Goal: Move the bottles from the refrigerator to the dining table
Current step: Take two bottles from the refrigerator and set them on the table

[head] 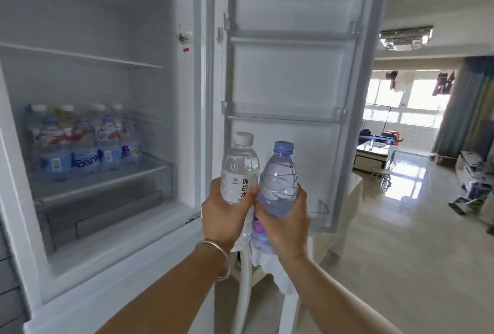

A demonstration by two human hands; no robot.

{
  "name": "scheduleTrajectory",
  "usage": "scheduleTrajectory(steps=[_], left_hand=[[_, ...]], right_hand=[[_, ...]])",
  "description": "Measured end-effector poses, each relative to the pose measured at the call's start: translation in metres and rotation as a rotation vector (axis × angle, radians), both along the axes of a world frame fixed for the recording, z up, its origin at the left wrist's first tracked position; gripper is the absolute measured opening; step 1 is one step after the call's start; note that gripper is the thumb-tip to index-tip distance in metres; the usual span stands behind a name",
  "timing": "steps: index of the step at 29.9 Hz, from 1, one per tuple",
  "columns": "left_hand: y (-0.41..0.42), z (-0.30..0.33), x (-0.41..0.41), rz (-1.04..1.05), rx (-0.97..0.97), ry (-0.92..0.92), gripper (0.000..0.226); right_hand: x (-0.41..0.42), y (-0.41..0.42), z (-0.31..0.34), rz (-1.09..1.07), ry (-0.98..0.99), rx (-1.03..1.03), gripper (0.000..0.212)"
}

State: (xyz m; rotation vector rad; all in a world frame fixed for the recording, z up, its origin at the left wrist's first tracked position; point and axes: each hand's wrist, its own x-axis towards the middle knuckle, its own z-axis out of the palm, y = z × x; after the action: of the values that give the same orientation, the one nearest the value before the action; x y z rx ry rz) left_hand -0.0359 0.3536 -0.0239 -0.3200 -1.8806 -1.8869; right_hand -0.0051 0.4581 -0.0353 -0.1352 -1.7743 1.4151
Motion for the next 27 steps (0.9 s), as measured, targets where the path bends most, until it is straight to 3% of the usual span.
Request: scheduleTrajectory(steps=[6, 18, 27], left_hand=[[0.07, 0.001, 0.045, -0.064, -0.033, 0.006, 0.038], [0.215, -0.016, 0.133, -0.084, 0.001, -0.038, 0.038], [0.324, -0.032, 0.13, -0.117, -0.006, -0.093, 0.039]], right_hand=[[0.048, 0.068, -0.001, -0.112, -0.01, -0.033, 0.074], [0.134, 0.216, -0.014, -0.121, -0.081, -0.009, 0.077], [0.137, 0.322, -0.029, -0.187, -0.158, -0.042, 0.079]])
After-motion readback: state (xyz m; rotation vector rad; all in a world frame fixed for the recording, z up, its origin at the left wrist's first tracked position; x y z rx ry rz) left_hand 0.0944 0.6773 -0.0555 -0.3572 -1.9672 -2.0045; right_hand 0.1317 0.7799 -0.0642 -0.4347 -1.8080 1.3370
